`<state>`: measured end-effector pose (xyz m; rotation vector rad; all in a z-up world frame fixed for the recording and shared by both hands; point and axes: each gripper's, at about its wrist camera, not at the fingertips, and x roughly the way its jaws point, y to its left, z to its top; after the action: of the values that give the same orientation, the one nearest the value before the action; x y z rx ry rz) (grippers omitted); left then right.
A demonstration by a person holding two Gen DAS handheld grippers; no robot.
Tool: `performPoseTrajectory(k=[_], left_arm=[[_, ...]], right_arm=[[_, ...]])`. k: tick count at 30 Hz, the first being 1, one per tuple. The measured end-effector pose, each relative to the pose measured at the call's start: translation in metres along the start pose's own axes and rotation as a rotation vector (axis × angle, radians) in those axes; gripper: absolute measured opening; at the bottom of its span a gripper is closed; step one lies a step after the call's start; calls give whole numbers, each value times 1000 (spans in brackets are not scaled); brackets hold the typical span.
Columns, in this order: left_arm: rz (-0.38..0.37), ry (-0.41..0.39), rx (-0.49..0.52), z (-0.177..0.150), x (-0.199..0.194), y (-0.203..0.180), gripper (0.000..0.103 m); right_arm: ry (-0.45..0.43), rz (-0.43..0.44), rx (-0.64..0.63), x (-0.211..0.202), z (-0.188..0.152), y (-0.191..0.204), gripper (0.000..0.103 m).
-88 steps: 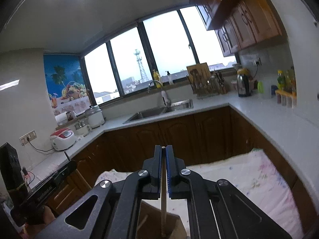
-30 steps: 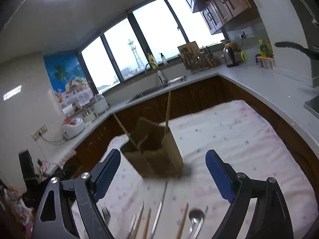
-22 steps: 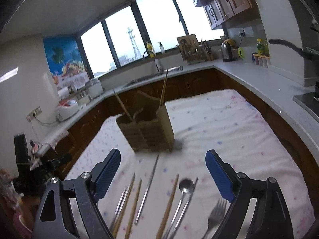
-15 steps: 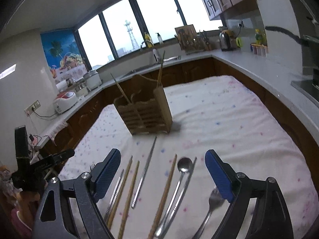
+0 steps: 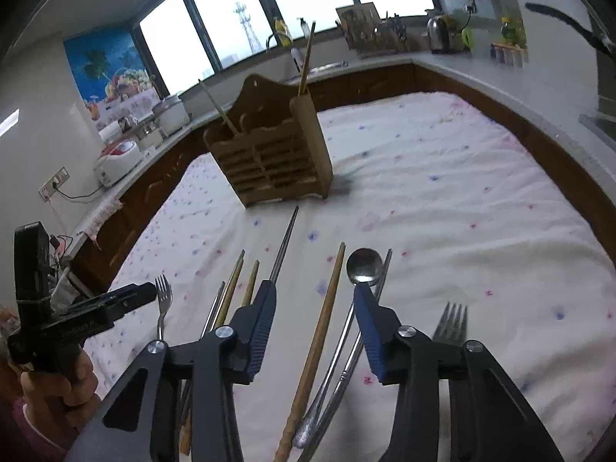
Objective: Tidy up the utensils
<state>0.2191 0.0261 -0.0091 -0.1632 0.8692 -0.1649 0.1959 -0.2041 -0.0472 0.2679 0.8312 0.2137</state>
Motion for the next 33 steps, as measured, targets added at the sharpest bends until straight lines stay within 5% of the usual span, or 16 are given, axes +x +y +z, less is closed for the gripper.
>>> performPoseTrajectory(k=[4, 7, 17, 33], left_arm=[[-7, 56, 36, 6, 19, -7, 53], [-11, 104, 56, 11, 37, -11, 40], [-30, 195, 78, 22, 85, -16, 26], [-25, 239, 181, 35, 109, -27, 18]], right_arm=[[45, 9, 6, 19, 1, 0, 29], [81, 7, 0, 33, 2, 1, 29], [159, -35, -12, 70, 5, -4, 28], [182, -76, -64, 100, 24, -3, 26]])
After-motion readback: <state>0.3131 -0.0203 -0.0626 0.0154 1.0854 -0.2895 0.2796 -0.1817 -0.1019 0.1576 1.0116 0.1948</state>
